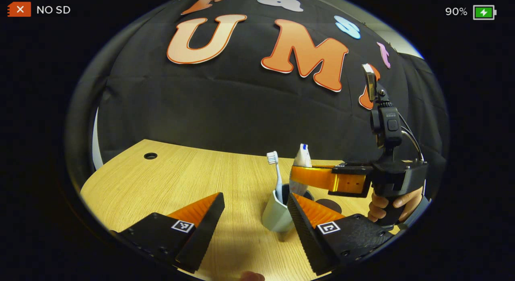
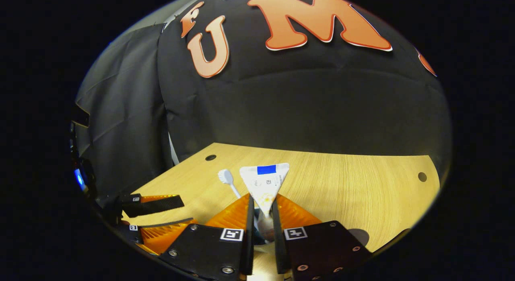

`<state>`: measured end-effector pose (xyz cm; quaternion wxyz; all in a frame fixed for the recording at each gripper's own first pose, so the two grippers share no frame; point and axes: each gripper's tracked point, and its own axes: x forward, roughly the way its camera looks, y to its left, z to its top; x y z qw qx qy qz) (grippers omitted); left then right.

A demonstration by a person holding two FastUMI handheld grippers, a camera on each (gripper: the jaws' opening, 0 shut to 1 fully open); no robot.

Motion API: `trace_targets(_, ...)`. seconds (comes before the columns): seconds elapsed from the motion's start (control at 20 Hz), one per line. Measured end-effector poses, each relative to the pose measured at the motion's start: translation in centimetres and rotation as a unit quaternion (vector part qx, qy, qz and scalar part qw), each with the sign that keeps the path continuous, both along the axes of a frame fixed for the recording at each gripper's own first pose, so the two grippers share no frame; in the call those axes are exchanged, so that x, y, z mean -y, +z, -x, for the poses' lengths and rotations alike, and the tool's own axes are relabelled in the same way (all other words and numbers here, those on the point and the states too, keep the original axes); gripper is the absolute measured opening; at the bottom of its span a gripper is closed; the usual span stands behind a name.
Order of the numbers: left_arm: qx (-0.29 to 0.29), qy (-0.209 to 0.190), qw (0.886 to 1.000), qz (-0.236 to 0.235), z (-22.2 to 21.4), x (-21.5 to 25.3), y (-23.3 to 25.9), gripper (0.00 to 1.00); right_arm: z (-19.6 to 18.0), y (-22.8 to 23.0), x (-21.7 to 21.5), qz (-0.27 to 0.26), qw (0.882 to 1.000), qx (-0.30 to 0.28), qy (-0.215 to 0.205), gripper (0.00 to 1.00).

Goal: Put the toothbrush and toothpaste on the desktop into the cup, then pick up the cup and place it on the coaster on the desktop.

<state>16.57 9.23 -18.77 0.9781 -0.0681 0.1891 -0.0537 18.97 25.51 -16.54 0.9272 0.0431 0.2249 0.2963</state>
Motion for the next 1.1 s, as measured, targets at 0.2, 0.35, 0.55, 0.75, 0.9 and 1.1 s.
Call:
trace_targets(0.2,-0.02,-0.007,1.0,-0.012,0.4,1.5,0.1,0.95,1.6,3.3,0.8,-0.011,1.0,0.02,0.013,0.45)
trace_targets(0.35,-0.039,-0.015,0.999,-0.026,0.6,2.8,0.2,0.95,1.7,5.6,3.1,-0.003,0.999,0.05,-0.003,0.58)
trace_targets(0.55,-0.084,-0.01,0.995,-0.054,0.3,3.8,-1.0,0.95,2.4,7.4,6.3,0.003,0.998,0.058,-0.03,0.75)
trace_targets(0.75,-0.138,-0.023,0.988,-0.063,-0.1,5.7,-2.5,0.95,4.0,9.1,9.5,0.018,0.996,0.075,-0.041,0.84)
trace_targets(0.9,-0.18,-0.026,0.982,-0.053,-0.9,7.1,-3.0,0.95,5.5,10.9,11.8,0.02,0.995,0.087,-0.046,0.88)
trace_targets(1.1,-0.268,-0.022,0.962,-0.043,-1.4,7.9,-5.1,0.95,7.5,12.0,14.2,0.033,0.994,0.098,-0.046,0.88)
